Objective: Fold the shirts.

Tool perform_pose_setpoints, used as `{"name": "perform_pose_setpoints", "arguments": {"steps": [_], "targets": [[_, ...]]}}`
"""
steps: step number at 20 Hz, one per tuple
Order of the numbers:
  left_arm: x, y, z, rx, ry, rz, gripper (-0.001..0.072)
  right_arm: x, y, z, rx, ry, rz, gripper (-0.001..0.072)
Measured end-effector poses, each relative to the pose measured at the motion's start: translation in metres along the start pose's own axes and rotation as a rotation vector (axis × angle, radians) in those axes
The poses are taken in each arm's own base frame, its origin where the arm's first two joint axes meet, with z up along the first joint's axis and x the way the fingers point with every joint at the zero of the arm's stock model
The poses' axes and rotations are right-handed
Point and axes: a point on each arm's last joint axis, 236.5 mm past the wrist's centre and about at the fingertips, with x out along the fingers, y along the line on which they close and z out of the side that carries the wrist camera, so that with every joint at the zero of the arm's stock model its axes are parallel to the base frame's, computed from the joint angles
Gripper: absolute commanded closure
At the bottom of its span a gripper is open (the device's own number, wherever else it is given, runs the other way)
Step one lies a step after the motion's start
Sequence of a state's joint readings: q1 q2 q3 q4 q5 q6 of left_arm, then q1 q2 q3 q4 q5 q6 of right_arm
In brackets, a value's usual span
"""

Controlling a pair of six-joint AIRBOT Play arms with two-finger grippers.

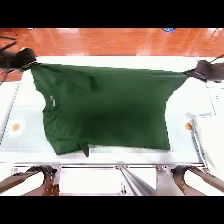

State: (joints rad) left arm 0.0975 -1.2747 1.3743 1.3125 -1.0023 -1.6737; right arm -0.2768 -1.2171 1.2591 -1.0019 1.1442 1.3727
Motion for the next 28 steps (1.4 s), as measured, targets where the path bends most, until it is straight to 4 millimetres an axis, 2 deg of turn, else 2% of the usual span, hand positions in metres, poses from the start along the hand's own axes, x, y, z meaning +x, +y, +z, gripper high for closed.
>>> {"name": "perform_pose_setpoints", "arguments": {"steps": [2, 5, 7, 9, 11, 13, 17, 21, 25, 28], "targets": [[0.054, 0.003, 0.008, -0.04, 0.042, -0.018, 0.0688, 0.043, -0.015, 0.017, 0.05, 0.02, 0.034, 0.069], [0.117, 0.005, 0.005, -0.098, 0.12, -0.052, 0.0688, 0.093, -0.035, 0.039, 0.107, 0.041, 0.062, 0.069], [0.144, 0.002, -0.005, -0.144, 0.177, -0.086, 0.0688, 0.115, -0.044, 0.044, 0.139, 0.063, 0.072, 0.069], [0.158, -0.001, -0.013, -0.178, 0.215, -0.113, 0.0688, 0.129, -0.049, 0.043, 0.164, 0.089, 0.082, 0.0689], [0.162, 0.0, -0.021, -0.199, 0.259, -0.124, 0.0688, 0.134, -0.05, 0.037, 0.172, 0.125, 0.092, 0.0689], [0.157, 0.007, -0.031, -0.188, 0.314, -0.131, 0.0688, 0.133, -0.05, 0.025, 0.17, 0.185, 0.101, 0.0689], [0.141, 0.036, -0.079, -0.128, 0.528, -0.099, 0.0688, 0.133, -0.054, -0.021, 0.134, 0.362, 0.063, 0.0689], [0.127, 0.05, -0.12, -0.085, 0.692, -0.089, 0.0688, 0.135, -0.066, -0.066, 0.13, 0.51, 0.007, 0.0689], [0.113, 0.058, -0.143, -0.047, 0.798, -0.092, 0.0688, 0.13, -0.072, -0.093, 0.133, 0.606, -0.014, 0.0689], [0.107, 0.063, -0.151, -0.032, 0.839, -0.082, 0.0688, 0.126, -0.072, -0.103, 0.136, 0.645, -0.018, 0.0689]]}}
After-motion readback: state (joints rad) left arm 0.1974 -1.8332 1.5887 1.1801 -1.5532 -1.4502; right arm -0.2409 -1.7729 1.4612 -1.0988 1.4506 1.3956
